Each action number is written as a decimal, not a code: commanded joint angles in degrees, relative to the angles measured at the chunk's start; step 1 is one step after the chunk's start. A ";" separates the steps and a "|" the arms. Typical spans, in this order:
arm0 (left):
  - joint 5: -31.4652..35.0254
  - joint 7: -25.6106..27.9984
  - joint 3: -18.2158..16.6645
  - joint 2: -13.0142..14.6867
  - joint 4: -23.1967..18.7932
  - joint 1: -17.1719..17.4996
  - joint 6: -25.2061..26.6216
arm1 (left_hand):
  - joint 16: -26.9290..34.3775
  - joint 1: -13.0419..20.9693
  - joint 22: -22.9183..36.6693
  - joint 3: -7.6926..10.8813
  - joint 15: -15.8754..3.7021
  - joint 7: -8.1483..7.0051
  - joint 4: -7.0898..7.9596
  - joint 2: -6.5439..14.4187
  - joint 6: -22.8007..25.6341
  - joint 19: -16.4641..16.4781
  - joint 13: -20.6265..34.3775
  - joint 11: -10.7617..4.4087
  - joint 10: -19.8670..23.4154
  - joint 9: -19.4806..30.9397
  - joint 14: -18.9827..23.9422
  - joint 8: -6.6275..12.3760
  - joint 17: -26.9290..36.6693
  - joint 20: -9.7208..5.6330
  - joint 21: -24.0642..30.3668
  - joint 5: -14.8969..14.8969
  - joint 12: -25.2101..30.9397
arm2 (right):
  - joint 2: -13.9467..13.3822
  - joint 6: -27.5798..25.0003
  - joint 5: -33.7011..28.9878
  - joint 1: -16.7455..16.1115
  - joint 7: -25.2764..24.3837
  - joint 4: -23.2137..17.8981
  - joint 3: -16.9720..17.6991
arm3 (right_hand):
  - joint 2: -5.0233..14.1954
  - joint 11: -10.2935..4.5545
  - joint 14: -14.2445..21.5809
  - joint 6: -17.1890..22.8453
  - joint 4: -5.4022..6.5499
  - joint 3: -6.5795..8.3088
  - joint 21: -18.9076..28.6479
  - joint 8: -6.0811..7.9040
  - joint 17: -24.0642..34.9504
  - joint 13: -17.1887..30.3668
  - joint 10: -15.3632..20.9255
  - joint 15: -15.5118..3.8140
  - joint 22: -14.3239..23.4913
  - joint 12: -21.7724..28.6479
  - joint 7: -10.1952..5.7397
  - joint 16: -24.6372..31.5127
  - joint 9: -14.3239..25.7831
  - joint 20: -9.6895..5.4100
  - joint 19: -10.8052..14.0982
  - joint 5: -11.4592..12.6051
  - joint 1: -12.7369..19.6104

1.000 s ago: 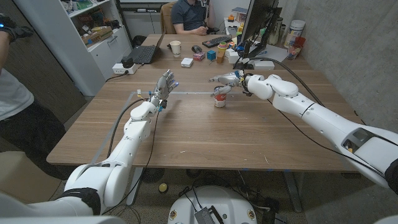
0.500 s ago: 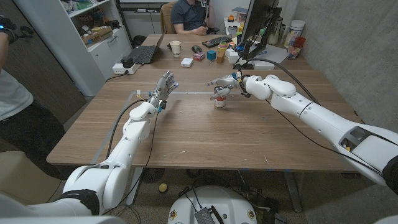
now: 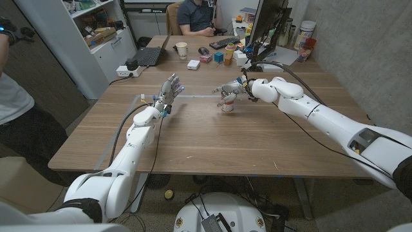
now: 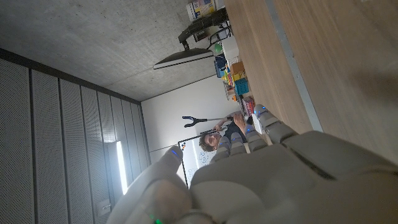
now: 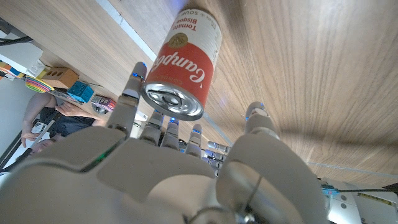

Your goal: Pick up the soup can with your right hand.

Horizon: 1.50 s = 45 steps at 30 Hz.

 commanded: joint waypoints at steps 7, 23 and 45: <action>-0.10 0.48 -0.22 0.00 -0.25 0.26 0.07 | 0.23 -0.09 0.31 0.14 0.29 -0.01 0.07 5.82 0.24 0.01 0.17 0.10 0.19 0.25 -0.34 0.27 0.34 0.29 0.38 0.22 0.22 | 1.58 1.70 -1.53 3.56 5.50 2.55 -2.87 | 1.90 -2.36 5.75 2.65 -1.06 2.70 1.25 0.70 0.28 0.35 2.36 -2.69 0.15 0.64 -1.15 1.11 0.45 -2.99 11.13 0.63 13.90; 0.30 0.33 -0.05 -0.41 3.63 -2.11 -1.38 | 0.24 -0.10 0.31 0.08 0.25 0.02 0.08 5.80 0.24 -0.03 0.17 -0.02 0.12 0.25 -0.32 0.25 0.34 0.23 0.38 0.23 0.18 | 4.66 6.22 3.25 7.85 9.67 10.78 -4.64 | 5.74 -3.26 22.01 19.11 0.13 0.50 3.04 4.51 4.21 1.37 11.99 -11.33 0.88 3.74 -0.36 8.08 1.07 -16.53 23.70 -0.73 28.62; 1.09 -0.55 0.18 -1.05 9.42 -5.53 -3.40 | 0.18 -0.10 0.31 0.01 0.25 0.05 0.06 5.77 0.16 -0.03 0.17 0.32 0.05 0.25 -0.49 0.20 0.34 0.13 0.39 0.24 0.16 | 4.82 14.35 7.63 8.61 -3.17 16.47 -3.27 | 10.97 5.32 49.16 49.54 -0.67 0.63 12.53 10.63 18.34 9.22 38.31 -14.24 3.75 22.17 18.16 18.12 3.22 -24.29 32.13 -2.75 50.12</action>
